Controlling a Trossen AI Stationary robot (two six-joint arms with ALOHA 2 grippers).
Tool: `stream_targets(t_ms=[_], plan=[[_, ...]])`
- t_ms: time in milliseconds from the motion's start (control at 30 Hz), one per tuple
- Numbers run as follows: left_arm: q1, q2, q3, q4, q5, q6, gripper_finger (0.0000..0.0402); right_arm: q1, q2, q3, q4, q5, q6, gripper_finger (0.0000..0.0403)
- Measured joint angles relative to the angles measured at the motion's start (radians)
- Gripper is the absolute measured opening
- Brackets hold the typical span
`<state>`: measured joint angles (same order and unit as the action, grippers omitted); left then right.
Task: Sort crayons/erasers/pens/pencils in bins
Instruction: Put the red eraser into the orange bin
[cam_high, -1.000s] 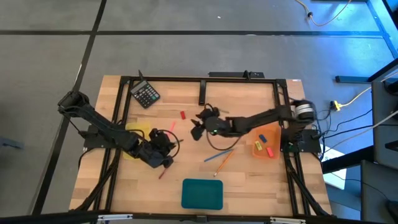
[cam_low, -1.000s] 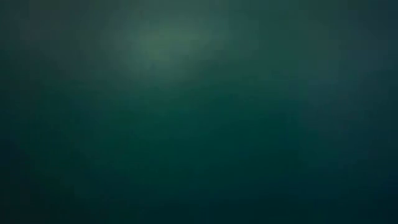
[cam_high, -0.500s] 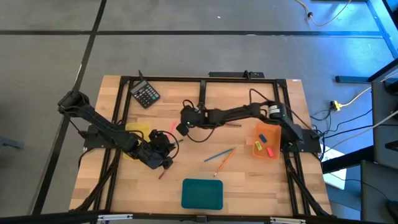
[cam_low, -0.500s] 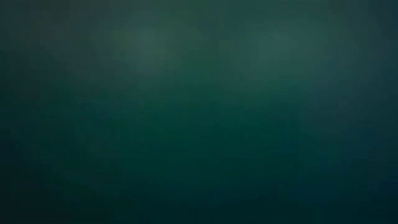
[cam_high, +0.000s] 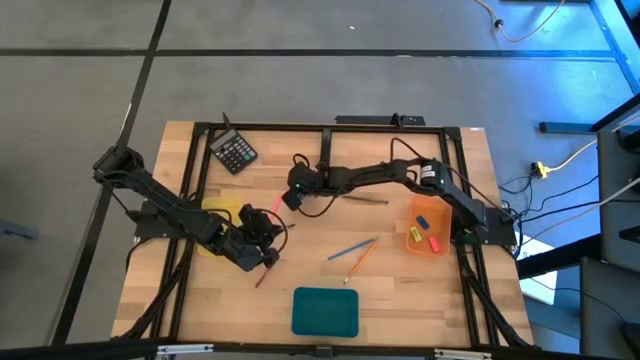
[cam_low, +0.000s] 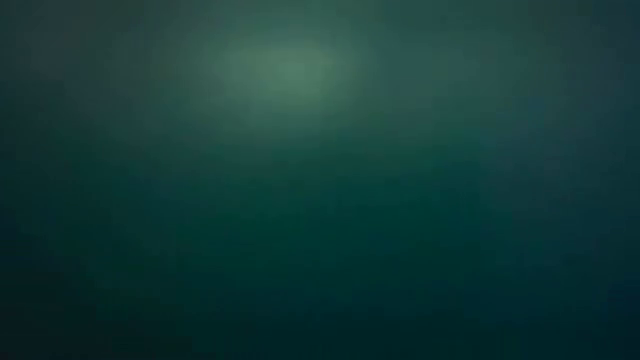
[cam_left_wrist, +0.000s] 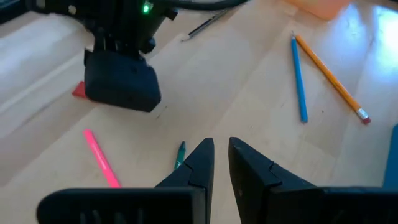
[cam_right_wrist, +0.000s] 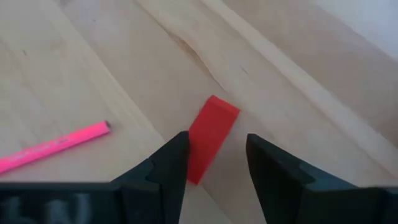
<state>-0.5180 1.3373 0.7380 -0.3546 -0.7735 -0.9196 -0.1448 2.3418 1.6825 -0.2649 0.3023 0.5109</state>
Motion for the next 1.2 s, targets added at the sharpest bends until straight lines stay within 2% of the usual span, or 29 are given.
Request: stream_targets(t_ms=[200,400,600,733,833,1000,1100,1133,1200], plan=[[0.001,0.000,0.000,-0.001,-0.038,0.014,0.0041,-0.018,0.029,0.004,0.005,-0.084,0.007,0.0158],[0.001,0.000,0.000,-0.004,-0.032,0.039,0.0041,-0.020,0.023,0.004,-0.020,-0.092,-0.023,0.0094],[-0.021,0.000,0.000,-0.007,-0.003,0.037,0.0041,0.037,-0.014,-0.001,-0.089,-0.016,-0.133,0.0011],[-0.016,-0.012,0.000,-0.008,-0.054,0.036,0.0041,0.090,-0.063,-0.011,-0.239,0.010,-0.207,0.0012],[-0.017,-0.028,0.022,0.026,-0.066,0.028,0.0041,0.125,-0.155,-0.059,-0.268,0.065,-0.261,0.0014],[-0.016,-0.054,0.106,0.027,-0.203,0.228,0.0041,0.122,-0.398,-0.290,-0.101,0.088,-0.307,0.0005],[0.047,-0.103,0.175,0.029,-0.218,0.350,0.0041,0.085,-0.587,-0.421,-0.030,0.003,-0.311,0.0009],[0.079,-0.121,0.207,0.029,-0.188,0.396,0.0041,0.070,-0.654,-0.449,-0.028,-0.038,-0.309,0.0008],[0.163,-0.164,0.275,0.031,-0.062,0.476,0.0041,0.041,-0.773,-0.471,-0.079,-0.149,-0.304,0.0005]])
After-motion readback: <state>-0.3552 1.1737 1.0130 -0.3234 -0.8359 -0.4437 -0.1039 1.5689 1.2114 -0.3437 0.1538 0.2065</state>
